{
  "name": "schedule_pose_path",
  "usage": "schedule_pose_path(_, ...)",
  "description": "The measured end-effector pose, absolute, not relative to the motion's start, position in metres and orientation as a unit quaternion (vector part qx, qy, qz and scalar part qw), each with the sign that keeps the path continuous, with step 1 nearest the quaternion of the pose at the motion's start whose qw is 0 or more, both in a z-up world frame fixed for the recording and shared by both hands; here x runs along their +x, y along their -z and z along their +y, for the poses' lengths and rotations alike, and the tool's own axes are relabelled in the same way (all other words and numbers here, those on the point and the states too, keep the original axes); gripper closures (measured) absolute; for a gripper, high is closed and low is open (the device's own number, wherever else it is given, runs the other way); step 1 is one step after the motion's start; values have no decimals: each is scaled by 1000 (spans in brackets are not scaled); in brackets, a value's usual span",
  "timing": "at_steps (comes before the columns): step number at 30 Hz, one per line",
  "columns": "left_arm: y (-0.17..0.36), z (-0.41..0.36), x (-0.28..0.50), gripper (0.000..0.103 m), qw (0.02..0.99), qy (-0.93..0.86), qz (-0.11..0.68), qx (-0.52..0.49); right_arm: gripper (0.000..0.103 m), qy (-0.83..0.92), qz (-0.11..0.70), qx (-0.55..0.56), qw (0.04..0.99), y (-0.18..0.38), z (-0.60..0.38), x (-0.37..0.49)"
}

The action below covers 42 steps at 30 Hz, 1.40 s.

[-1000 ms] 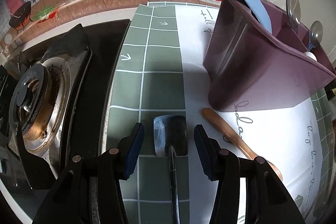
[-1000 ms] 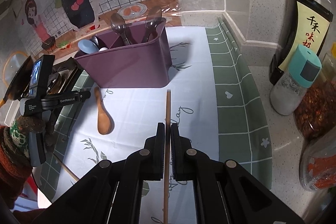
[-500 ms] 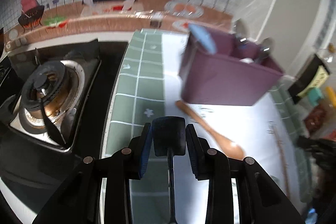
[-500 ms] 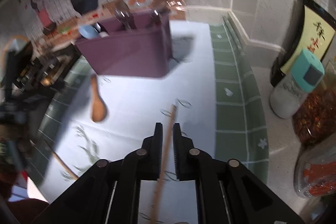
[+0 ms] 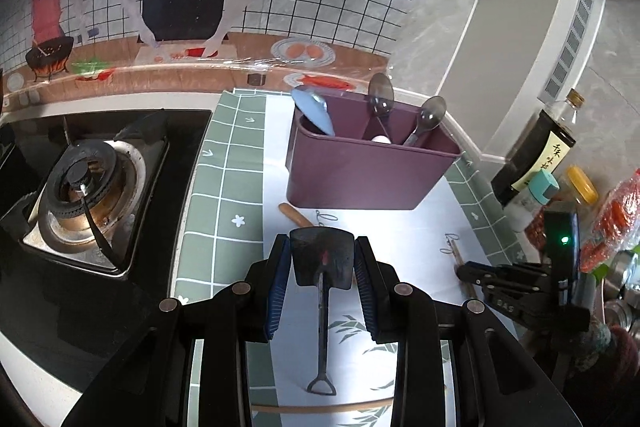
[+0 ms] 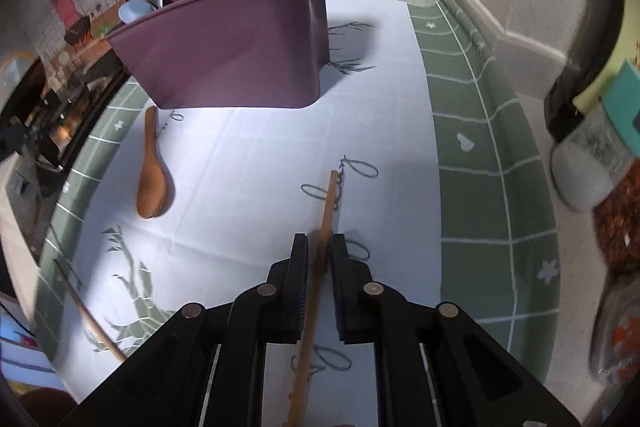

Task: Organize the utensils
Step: 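Carry the shovel over the caddy with the left gripper while the right carries the chopstick over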

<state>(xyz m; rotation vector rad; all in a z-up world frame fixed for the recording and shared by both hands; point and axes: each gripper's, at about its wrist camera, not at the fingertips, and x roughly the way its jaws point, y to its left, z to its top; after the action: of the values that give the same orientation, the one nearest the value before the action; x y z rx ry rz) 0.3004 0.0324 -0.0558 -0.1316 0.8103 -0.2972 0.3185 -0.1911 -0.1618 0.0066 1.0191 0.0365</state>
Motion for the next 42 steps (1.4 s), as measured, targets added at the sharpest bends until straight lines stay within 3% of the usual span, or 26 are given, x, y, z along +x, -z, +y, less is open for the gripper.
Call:
schedule_pose_path(19, 8, 22, 293, 71, 919, 177, 344, -74, 98, -49, 349, 88, 931, 50, -201, 288)
schedule_pose_path(23, -41, 18, 299, 71, 930, 200, 298, -78, 98, -56, 294, 97, 949, 4, -202, 290)
schedule_pose_path(28, -132, 17, 316, 71, 951, 226, 195, -78, 98, -64, 164, 83, 981, -102, -191, 297)
schedule_pose_path(31, -151, 15, 340, 71, 956, 224, 174, -78, 98, -60, 122, 63, 989, -136, -182, 308)
schedule_pose_path(35, -139, 14, 381, 71, 949, 226, 199, -91, 98, -47, 122, 38, 991, -141, -173, 337)
schedule_pose_path(42, -91, 5, 420, 71, 938, 217, 252, -96, 98, -44, 174, 20, 983, -95, -167, 388)
